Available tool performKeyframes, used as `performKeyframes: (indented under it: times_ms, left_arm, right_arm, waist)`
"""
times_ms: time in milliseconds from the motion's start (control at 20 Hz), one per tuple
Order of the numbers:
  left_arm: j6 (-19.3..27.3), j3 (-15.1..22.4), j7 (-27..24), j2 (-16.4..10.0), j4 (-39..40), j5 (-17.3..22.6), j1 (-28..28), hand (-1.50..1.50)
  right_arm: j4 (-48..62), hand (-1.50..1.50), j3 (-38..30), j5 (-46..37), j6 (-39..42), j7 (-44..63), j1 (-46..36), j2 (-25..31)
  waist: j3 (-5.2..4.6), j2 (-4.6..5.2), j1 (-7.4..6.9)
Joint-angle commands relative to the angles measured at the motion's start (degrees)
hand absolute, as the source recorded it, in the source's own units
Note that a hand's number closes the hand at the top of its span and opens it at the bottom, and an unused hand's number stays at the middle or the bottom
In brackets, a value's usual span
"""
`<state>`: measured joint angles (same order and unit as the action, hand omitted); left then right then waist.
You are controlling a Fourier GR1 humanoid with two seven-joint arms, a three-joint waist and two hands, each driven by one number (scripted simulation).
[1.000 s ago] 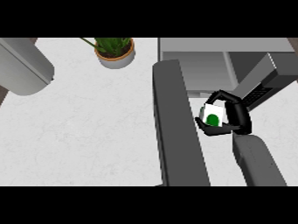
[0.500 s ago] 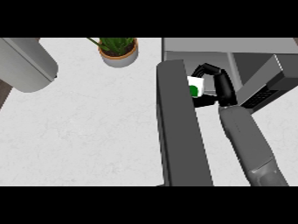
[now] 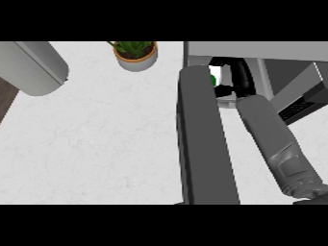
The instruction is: Pick up the milk, place it into the microwave and close the microwave
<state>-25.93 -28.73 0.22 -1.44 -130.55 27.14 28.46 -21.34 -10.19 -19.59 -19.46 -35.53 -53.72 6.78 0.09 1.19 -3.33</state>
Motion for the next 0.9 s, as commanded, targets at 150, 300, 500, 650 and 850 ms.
performKeyframes:
  times_ms: [150, 300, 500, 650, 850]
  left_arm:
    - [-0.48, 2.26, -0.02, 1.37, 0.34, -0.97, -1.25, -1.5]
    - [-1.72, 1.78, -0.65, 0.67, 1.18, -1.01, -1.23, -1.5]
    - [-2.29, 1.8, -1.62, -0.07, 2.39, -2.04, -2.85, -1.5]
    - [-1.13, 3.03, 0.07, -0.32, 2.81, -2.15, -4.72, -1.5]
    - [-1.29, 2.81, -0.44, -0.84, 4.48, -2.71, -5.97, -1.5]
  right_arm:
    - [7.35, 1.5, -2.86, -0.36, -5.36, -2.43, -4.3, 3.57]
    - [8.12, 1.5, -2.99, -1.52, -11.89, -3.16, -4.72, 4.2]
    - [9.77, 1.5, -1.26, -4.49, -16.83, -3.7, -6.51, 5.73]
    - [10.55, 1.5, -1.94, -4.33, -18.35, -4.55, -6.78, 6.57]
    - [13.32, 1.5, -0.42, -6.6, -19.15, -3.77, -6.81, 8.84]
  waist:
    - [0.07, 1.07, -1.9]
    - [0.07, 1.19, -2.42]
    - [0.06, 1.73, -3.51]
    - [0.18, 2.5, -3.78]
    - [0.16, 2.72, -4.05]
